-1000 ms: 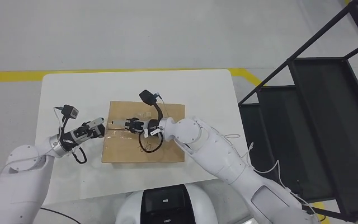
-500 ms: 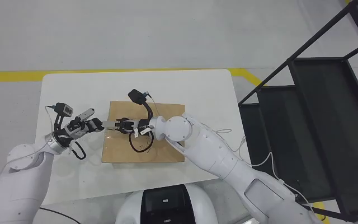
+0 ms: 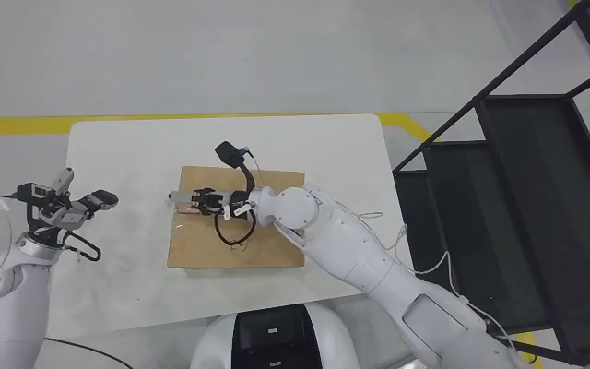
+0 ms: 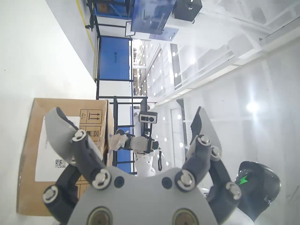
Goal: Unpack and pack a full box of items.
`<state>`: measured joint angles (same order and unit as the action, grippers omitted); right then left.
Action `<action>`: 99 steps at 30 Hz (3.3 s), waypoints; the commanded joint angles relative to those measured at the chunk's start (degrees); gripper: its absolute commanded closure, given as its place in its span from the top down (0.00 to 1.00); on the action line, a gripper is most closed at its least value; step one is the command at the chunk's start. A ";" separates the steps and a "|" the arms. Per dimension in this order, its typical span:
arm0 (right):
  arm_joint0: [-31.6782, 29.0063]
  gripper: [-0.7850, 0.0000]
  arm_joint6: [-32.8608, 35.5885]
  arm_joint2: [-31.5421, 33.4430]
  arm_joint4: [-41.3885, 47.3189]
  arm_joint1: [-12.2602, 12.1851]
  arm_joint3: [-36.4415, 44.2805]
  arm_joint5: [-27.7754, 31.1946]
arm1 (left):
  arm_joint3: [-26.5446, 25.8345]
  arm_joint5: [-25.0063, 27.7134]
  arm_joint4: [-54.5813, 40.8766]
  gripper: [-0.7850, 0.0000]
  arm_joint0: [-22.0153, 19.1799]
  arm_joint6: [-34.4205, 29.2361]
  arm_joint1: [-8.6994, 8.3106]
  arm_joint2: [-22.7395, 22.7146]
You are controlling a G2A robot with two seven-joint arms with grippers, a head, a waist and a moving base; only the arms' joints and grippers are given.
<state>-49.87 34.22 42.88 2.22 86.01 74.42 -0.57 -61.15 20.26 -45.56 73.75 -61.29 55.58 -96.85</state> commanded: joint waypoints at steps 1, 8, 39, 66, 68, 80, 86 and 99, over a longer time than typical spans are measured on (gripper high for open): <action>1.37 1.00 0.05 -1.17 0.74 0.72 -2.00 0.49 | 0.18 0.15 -0.57 1.00 0.59 0.14 -0.11 -1.10; 5.63 1.00 -1.30 -4.09 3.45 3.35 -9.44 2.47 | -0.96 0.51 -0.94 1.00 2.42 0.07 -0.16 -2.45; 15.54 1.00 -0.69 -12.23 8.81 14.12 -26.91 5.55 | -2.11 0.11 -3.76 1.00 4.85 -2.29 0.40 -4.18; -17.93 1.00 -4.47 19.93 -10.69 1.64 16.82 8.17 | -5.33 1.96 -1.75 1.00 4.46 4.51 1.98 -0.04; -25.14 1.00 -6.00 23.57 -10.97 0.62 24.86 7.06 | -6.07 1.97 -1.40 1.00 4.77 8.30 2.22 0.12; -41.57 1.00 -12.25 39.16 -2.47 -1.74 37.54 15.85 | -7.81 -5.06 -2.50 1.00 3.95 17.07 2.88 0.69; -41.57 1.00 -12.25 39.16 -2.47 -1.74 37.54 15.85 | -7.94 -5.12 -2.41 1.00 3.95 17.22 2.89 0.69; -41.57 1.00 -12.25 39.16 -2.49 -1.74 37.54 15.85 | -7.93 -5.11 -2.43 1.00 3.95 17.19 2.89 0.68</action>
<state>-91.44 21.96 82.04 -0.27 84.28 111.96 15.28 -69.08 15.15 -47.99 77.70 -44.10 58.47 -96.17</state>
